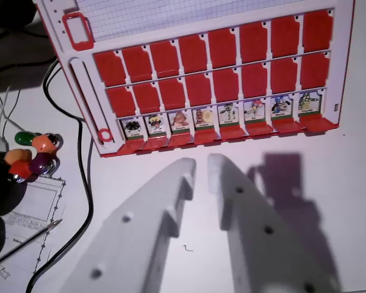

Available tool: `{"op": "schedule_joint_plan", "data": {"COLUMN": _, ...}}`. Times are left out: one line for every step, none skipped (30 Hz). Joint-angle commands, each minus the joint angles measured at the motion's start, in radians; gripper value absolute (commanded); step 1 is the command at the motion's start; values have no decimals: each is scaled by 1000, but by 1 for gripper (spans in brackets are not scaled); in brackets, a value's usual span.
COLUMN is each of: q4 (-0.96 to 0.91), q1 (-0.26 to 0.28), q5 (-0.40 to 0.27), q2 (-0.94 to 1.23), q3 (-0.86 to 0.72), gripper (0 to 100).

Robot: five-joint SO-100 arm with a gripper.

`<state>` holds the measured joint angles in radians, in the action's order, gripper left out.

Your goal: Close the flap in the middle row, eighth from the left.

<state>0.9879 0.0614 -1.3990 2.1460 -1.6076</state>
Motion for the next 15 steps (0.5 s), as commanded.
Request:
{"op": "schedule_joint_plan", "data": {"q4": 3, "q1": 17, "q5": 8, "q2": 60, "q3": 21, "gripper": 2}}
{"op": "schedule_joint_plan", "data": {"q4": 6, "q1": 20, "q5": 9, "q2": 58, "q3": 28, "gripper": 2}}
{"op": "schedule_joint_plan", "data": {"q4": 12, "q1": 21, "q5": 11, "q2": 57, "q3": 32, "gripper": 2}}
{"op": "schedule_joint_plan", "data": {"q4": 17, "q1": 23, "q5": 11, "q2": 55, "q3": 37, "gripper": 2}}
{"op": "schedule_joint_plan", "data": {"q4": 17, "q1": 25, "q5": 11, "q2": 54, "q3": 38, "gripper": 2}}
{"op": "schedule_joint_plan", "data": {"q4": 17, "q1": 26, "q5": 12, "q2": 54, "q3": 38, "gripper": 2}}
{"op": "schedule_joint_plan", "data": {"q4": 17, "q1": 28, "q5": 12, "q2": 52, "q3": 40, "gripper": 2}}
{"op": "schedule_joint_plan", "data": {"q4": 17, "q1": 29, "q5": 14, "q2": 52, "q3": 41, "gripper": 2}}
{"op": "schedule_joint_plan", "data": {"q4": 18, "q1": 31, "q5": 15, "q2": 52, "q3": 43, "gripper": 2}}
{"op": "schedule_joint_plan", "data": {"q4": 20, "q1": 32, "q5": 15, "q2": 52, "q3": 44, "gripper": 2}}
{"op": "schedule_joint_plan", "data": {"q4": 20, "q1": 32, "q5": 17, "q2": 54, "q3": 46, "gripper": 2}}
{"op": "schedule_joint_plan", "data": {"q4": 21, "q1": 32, "q5": 18, "q2": 54, "q3": 46, "gripper": 2}}
{"op": "schedule_joint_plan", "data": {"q4": 23, "q1": 32, "q5": 18, "q2": 55, "q3": 46, "gripper": 2}}
{"op": "schedule_joint_plan", "data": {"q4": 23, "q1": 32, "q5": 18, "q2": 55, "q3": 44, "gripper": 2}}
{"op": "schedule_joint_plan", "data": {"q4": 23, "q1": 32, "q5": 17, "q2": 55, "q3": 44, "gripper": 2}}
